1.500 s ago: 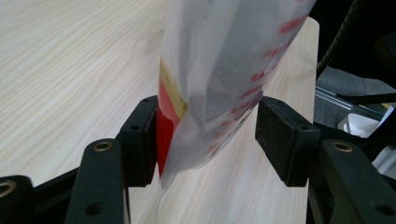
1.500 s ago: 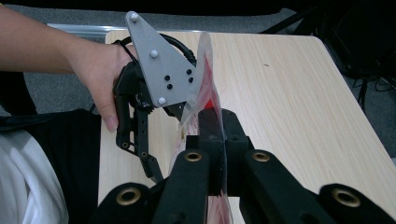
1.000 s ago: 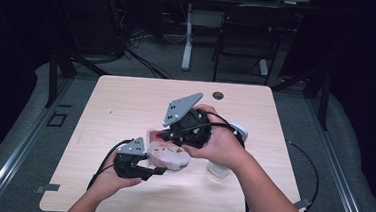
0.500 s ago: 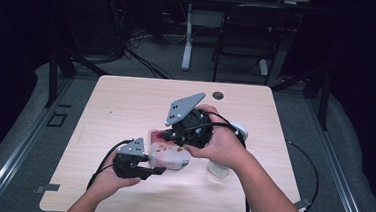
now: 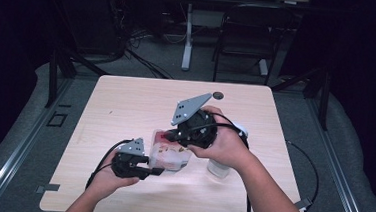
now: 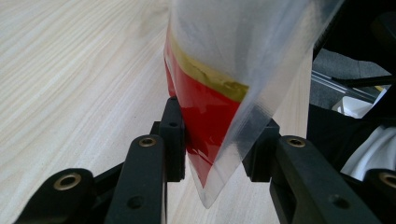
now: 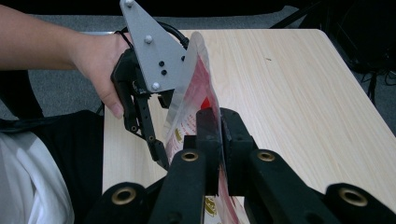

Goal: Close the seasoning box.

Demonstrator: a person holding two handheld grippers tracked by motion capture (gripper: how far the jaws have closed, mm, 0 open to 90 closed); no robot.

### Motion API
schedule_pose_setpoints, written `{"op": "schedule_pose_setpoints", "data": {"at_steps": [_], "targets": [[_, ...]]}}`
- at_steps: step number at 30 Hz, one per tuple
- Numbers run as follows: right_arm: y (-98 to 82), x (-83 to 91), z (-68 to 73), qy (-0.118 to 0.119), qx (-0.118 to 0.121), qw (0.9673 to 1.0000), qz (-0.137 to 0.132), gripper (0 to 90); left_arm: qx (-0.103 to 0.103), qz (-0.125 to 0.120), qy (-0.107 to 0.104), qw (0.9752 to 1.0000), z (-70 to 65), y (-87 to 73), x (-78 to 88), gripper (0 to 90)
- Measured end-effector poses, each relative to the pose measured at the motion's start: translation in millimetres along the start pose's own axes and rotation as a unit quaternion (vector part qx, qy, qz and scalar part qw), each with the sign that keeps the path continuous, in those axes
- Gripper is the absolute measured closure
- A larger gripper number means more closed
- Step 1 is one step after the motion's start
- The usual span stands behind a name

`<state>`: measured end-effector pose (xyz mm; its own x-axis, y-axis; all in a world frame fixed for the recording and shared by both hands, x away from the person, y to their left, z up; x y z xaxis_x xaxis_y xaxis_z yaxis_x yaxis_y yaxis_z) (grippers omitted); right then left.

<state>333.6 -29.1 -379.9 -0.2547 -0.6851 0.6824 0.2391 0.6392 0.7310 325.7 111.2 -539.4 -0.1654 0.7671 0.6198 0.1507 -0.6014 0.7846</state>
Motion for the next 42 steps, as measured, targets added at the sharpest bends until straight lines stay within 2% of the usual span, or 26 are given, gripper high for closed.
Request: {"op": "schedule_pose_setpoints", "data": {"at_steps": [10,22,27,34,37,41,42], "targets": [[-10.4,2.7,-4.6,-0.001,-0.009,0.9999,-0.006,82.9,-0.001,0.014,0.002,0.9999,-0.4,-1.1,0.6,67.6],[-29.3,10.4,-19.3,-0.01,-0.026,0.9993,-0.024,78.6,0.005,0.025,0.003,0.9997,-0.3,-0.3,-2.3,68.8],[-36.2,13.8,-22.7,-0.008,-0.033,0.9987,-0.038,80.5,0.003,0.034,0.011,0.9994,1.5,1.8,0.2,68.9],[-48.9,14.2,-31.3,-0.008,-0.049,0.9977,-0.046,83.3,0.008,0.045,0.009,0.9989,2.4,0.8,-0.6,69.1],[-55.0,12.9,-33.8,-0.009,-0.051,0.9977,-0.044,84.9,0.009,0.053,0.007,0.9986,2.6,-0.4,-1.3,69.3],[-61.1,12.2,-36.4,-0.01,-0.052,0.9974,-0.05,86.8,0.011,0.058,0.014,0.9981,3.0,-0.9,-1.4,69.5],[-62.2,11.7,-36.8,-0.009,-0.053,0.9971,-0.054,87.0,0.014,0.056,0.009,0.9983,2.7,-0.7,-1.9,69.5]]}}
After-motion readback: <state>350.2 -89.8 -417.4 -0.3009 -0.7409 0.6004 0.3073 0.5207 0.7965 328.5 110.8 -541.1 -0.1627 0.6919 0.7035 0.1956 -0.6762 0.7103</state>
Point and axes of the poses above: each handheld gripper's, and its own axes: x roughly backward along the jaws, y roughly out of its top, z roughly to its left, the point moved 6 cm from there along -x, roughly forward along the jaws, and after that the axes turned 11 degrees about -x, right-handed, at the moved point
